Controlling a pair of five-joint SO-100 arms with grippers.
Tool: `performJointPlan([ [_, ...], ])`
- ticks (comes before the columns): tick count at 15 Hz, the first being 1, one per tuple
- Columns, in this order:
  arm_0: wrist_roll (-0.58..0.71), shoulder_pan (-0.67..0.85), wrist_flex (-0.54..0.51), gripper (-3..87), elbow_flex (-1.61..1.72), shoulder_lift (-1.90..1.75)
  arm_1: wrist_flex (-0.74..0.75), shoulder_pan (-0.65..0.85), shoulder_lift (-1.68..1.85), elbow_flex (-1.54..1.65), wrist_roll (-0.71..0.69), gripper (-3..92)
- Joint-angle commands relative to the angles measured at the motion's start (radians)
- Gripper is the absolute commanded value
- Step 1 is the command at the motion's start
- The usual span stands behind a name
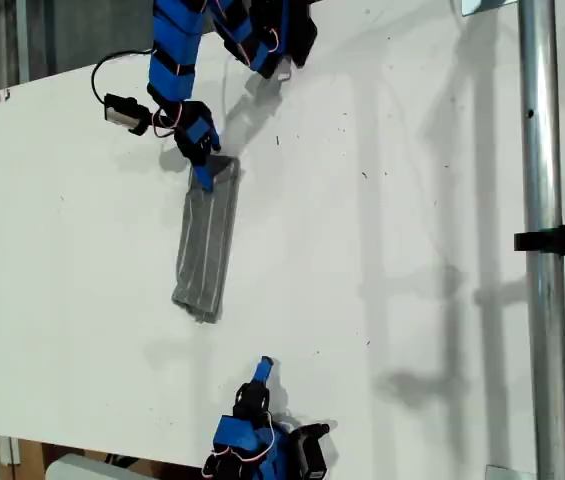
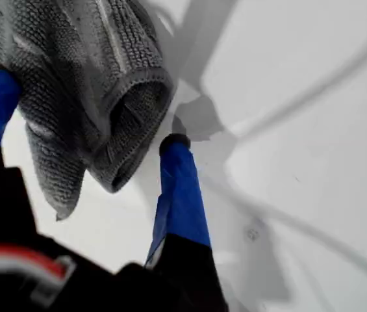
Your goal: Grasp corners of a towel and fold twice.
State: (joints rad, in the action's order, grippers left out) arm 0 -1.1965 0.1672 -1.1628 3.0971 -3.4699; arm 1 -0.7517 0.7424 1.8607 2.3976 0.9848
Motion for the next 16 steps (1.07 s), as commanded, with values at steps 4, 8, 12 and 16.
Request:
performJointPlan([
  [4,-0.015,-0.005,-0.003,-2.9,-0.003,-0.006,0.064,-0.124,-0.216,-0.227,0.069,36.0],
  [8,-0.023,-0.015,-0.005,-2.9,-0.003,-0.006,0.075,-0.129,-0.225,-0.222,0.095,1.3],
  [12,-0.025,-0.02,-0.005,-2.9,0.0,-0.006,-0.063,-0.101,-0.097,-0.167,0.029,-0.2],
  [16,-0.014,-0.015,-0.003,-2.9,-0.002,-0.006,-0.453,-0.178,0.319,-0.048,0.101,-0.2],
])
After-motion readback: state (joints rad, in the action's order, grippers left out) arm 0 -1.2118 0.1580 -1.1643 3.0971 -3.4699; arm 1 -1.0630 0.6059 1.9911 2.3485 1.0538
